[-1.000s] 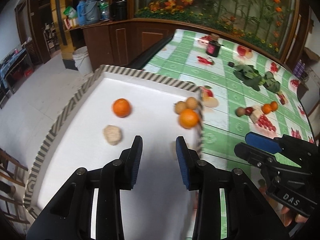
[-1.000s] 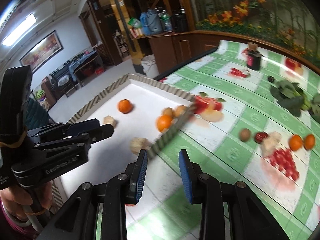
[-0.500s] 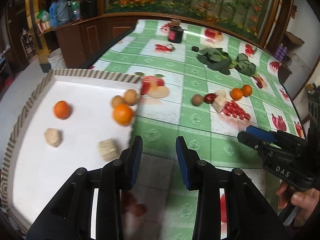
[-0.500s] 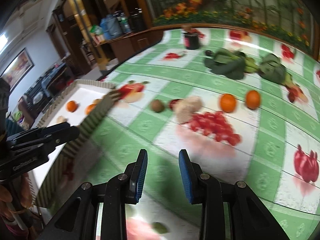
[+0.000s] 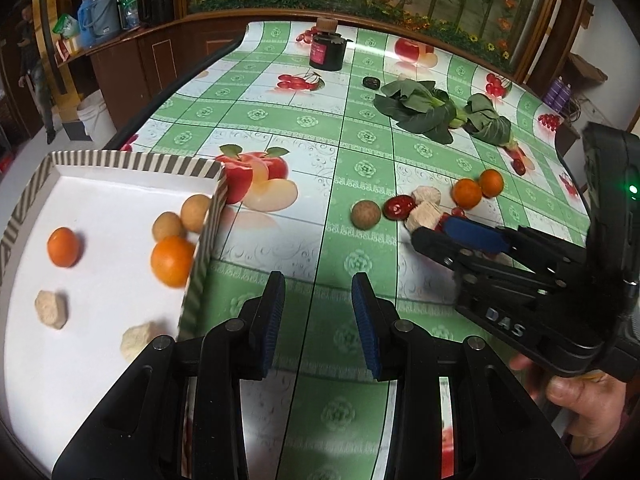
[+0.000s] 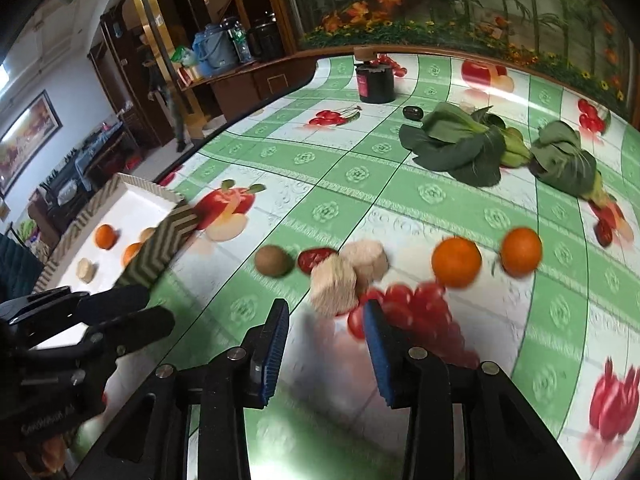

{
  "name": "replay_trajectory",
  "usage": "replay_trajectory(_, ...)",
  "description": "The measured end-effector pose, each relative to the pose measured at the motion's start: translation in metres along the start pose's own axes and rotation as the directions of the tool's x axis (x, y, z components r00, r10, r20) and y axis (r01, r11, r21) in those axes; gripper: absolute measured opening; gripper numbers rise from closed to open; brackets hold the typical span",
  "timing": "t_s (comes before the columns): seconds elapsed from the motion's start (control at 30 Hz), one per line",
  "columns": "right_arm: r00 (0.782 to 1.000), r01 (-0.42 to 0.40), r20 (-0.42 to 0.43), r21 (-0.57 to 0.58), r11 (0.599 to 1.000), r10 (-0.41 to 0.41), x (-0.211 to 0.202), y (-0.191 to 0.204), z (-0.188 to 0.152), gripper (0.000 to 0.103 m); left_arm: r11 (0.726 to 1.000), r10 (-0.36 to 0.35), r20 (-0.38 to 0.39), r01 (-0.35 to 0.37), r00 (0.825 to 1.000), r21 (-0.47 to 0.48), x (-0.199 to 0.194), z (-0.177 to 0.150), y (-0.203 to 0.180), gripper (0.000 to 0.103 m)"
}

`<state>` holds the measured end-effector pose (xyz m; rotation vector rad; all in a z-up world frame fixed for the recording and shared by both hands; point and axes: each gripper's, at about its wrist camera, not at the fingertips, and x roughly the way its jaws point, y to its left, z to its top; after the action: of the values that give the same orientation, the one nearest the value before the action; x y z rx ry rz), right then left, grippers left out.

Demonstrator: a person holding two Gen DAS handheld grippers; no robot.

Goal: Organize fruits
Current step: 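Grasp a brown round fruit with the left gripper while the right gripper grasps a beige cube, then carry the brown fruit and beige cube into the tray and open both grippers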

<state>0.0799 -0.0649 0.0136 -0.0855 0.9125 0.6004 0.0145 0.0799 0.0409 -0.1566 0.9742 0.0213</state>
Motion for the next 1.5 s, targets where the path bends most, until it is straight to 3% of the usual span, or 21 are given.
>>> replay_trajectory(0.13,0.999,-0.039,0.002,0.022,0.999,0.039,0.014,-0.007,0.006,0.036,1.000,-0.006,-0.011,0.006,1.000,0.002,0.011,0.009,-0.003,0.034)
replay_trajectory(0.17,0.999,-0.041,0.009,0.019,0.999,0.041,0.014,-0.007,0.006,0.027,1.000,-0.007,-0.016,0.007,1.000,0.002,0.014,0.011,-0.004,0.034)
replay_trajectory(0.27,0.998,-0.068,0.004,0.002,0.998,0.068,0.010,-0.008,0.003,0.023,1.000,-0.025,-0.034,0.025,0.999,0.013,0.025,0.018,-0.011,0.034)
replay_trajectory(0.5,0.997,-0.063,0.042,-0.004,0.998,0.063,-0.019,-0.022,0.000,0.024,0.998,-0.012,-0.035,0.014,0.999,0.057,0.047,0.032,-0.026,0.034)
replay_trajectory(0.73,0.996,-0.078,0.030,-0.006,0.997,0.078,-0.016,-0.027,-0.004,0.024,0.997,-0.027,-0.030,0.029,0.999,0.075,0.061,0.038,-0.031,0.034)
replay_trajectory(0.83,0.997,-0.081,0.015,-0.008,0.997,0.081,-0.012,-0.027,-0.005,0.024,0.996,-0.032,-0.022,0.033,0.999,0.085,0.062,0.038,-0.032,0.022)
replay_trajectory(1.33,0.995,-0.094,0.028,-0.023,0.995,0.095,-0.033,-0.006,-0.019,0.024,0.996,-0.040,0.032,0.037,0.999,0.078,0.010,0.010,-0.023,0.022)
replay_trajectory(1.5,0.994,-0.107,0.038,-0.013,0.994,0.107,-0.043,0.004,-0.027,0.024,0.997,-0.007,0.056,0.003,0.998,0.078,-0.008,-0.004,-0.013,0.022)
